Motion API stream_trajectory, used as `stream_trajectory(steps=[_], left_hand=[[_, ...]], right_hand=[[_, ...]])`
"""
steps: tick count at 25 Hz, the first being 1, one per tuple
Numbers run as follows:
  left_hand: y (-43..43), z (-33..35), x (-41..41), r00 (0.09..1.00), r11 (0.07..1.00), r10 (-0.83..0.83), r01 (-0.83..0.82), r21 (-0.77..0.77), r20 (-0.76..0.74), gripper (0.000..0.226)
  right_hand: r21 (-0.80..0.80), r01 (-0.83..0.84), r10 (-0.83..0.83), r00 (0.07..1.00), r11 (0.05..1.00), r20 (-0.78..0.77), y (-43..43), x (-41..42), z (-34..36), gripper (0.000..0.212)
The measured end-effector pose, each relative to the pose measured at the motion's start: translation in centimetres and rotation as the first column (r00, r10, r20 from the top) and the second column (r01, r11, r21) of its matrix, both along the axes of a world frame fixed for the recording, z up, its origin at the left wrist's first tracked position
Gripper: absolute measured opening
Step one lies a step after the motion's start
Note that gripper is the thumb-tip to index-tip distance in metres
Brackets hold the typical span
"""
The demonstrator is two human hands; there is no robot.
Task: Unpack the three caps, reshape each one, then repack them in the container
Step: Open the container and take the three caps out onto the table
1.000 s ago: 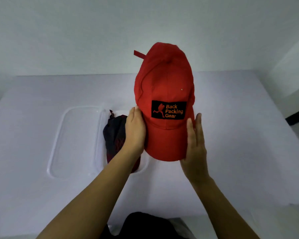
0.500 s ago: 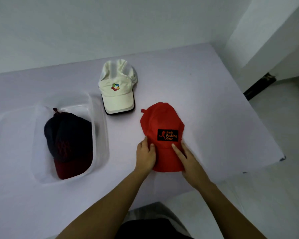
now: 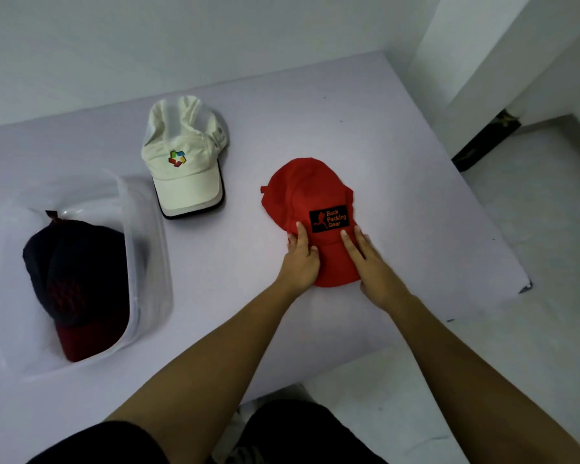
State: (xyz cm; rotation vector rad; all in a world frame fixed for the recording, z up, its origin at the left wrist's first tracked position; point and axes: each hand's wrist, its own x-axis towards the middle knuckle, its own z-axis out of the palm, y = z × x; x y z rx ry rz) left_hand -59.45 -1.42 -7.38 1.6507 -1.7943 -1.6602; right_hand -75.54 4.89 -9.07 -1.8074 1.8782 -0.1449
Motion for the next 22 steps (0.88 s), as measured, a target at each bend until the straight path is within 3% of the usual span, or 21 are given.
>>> stream_trajectory(steps=[4, 9, 12, 17, 22], left_hand=[[0.3, 2.1, 1.9, 0.999, 0.997, 0.031, -0.033, -0.070, -0.020, 0.059], [-1.3, 6.4, 12.0, 0.978, 0.917, 0.202, -0.207, -0.341, -0.049, 0.057], [-1.9, 7.7, 16.3, 0.957, 0.902, 0.289, -0.272, -0.336, 0.001, 0.055], [-1.2, 8.4, 31.4, 0.803, 0.769, 0.592, -0.536, -0.349, 0.072, 0.055], [0.1, 7.3, 37.6, 0.762, 0.767, 0.637, -0.609, -0.202, 0.118, 0.049]], right_hand=[[0.078, -0.036, 0.035, 0.999, 0.996, 0.016, -0.3, 1.5, 2.8, 0.109], [-0.139, -0.196, 0.205, 0.978, 0.971, 0.048, -3.1, 11.1, 6.9, 0.100], [-0.153, -0.270, 0.280, 0.959, 0.951, 0.049, -4.8, 14.8, 7.4, 0.093], [-0.172, -0.519, 0.541, 0.834, 0.837, 0.113, -7.5, 29.5, 7.6, 0.083], [0.013, -0.543, 0.536, 0.833, 0.840, 0.140, -7.9, 38.3, 6.7, 0.084]])
